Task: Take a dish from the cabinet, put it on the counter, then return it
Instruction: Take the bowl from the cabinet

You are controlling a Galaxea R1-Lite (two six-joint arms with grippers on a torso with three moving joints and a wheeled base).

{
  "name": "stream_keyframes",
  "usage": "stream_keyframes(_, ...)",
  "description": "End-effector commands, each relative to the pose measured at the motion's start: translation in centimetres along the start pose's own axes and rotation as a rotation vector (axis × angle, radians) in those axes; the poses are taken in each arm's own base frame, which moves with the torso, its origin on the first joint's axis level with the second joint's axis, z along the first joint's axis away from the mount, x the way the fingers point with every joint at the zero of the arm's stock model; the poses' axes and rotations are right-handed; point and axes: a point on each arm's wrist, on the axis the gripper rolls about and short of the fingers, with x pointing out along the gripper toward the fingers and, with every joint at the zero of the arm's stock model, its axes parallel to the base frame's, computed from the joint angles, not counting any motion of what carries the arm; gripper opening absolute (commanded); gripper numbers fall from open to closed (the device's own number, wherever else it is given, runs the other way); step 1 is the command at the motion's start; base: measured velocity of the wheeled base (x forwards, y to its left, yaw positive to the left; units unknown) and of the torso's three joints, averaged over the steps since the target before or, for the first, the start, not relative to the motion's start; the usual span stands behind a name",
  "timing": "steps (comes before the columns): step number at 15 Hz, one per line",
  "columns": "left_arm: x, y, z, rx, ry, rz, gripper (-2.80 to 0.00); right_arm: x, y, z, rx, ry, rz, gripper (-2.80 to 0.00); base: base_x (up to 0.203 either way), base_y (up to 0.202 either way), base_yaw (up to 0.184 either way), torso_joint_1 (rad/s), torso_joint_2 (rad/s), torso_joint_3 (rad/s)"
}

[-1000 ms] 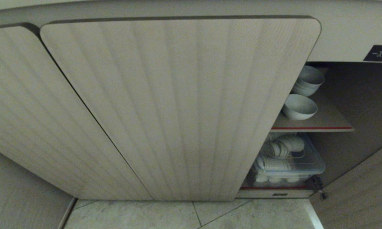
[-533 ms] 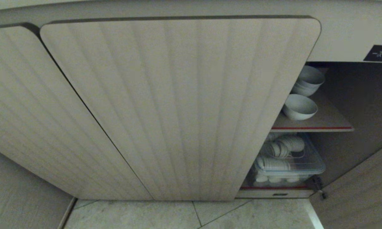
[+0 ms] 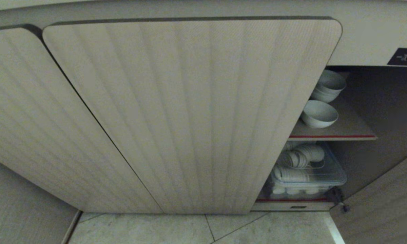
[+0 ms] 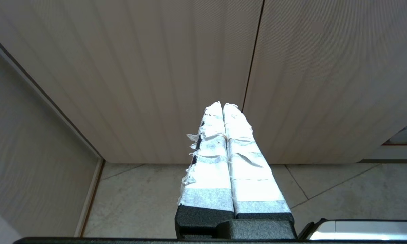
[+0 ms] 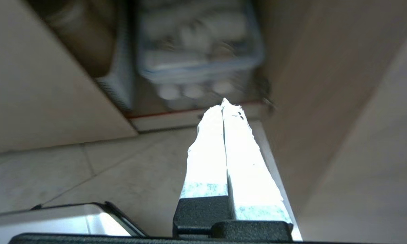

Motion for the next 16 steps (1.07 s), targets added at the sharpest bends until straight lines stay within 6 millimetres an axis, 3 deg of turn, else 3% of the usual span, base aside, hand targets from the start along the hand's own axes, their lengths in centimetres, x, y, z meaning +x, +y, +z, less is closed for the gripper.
stream_keyframes(1,0.0,0.0,0.0,-0.001,-0.001,0.000,-2.80,1.2,0.0,0.5,0.026,0.097,-0.052,-2.80,0.000,0.000,0.000,0.000,0.00,0.000)
stream_keyframes(8,0.0,0.0,0.0,-0.001,-0.001,0.000,-2.80,3.5,0.0,3.4,0.020,0.136,0.027,-2.80,0.000,0.000,0.000,0.000,0.00,0.000)
stream_keyframes(16,0.0,0.0,0.0,-0.001,-0.001,0.000,-2.80,8.7,-0.1,7.2,-0.064,0.165,0.128,-2.80,0.000,0.000,0.000,0.000,0.00,0.000)
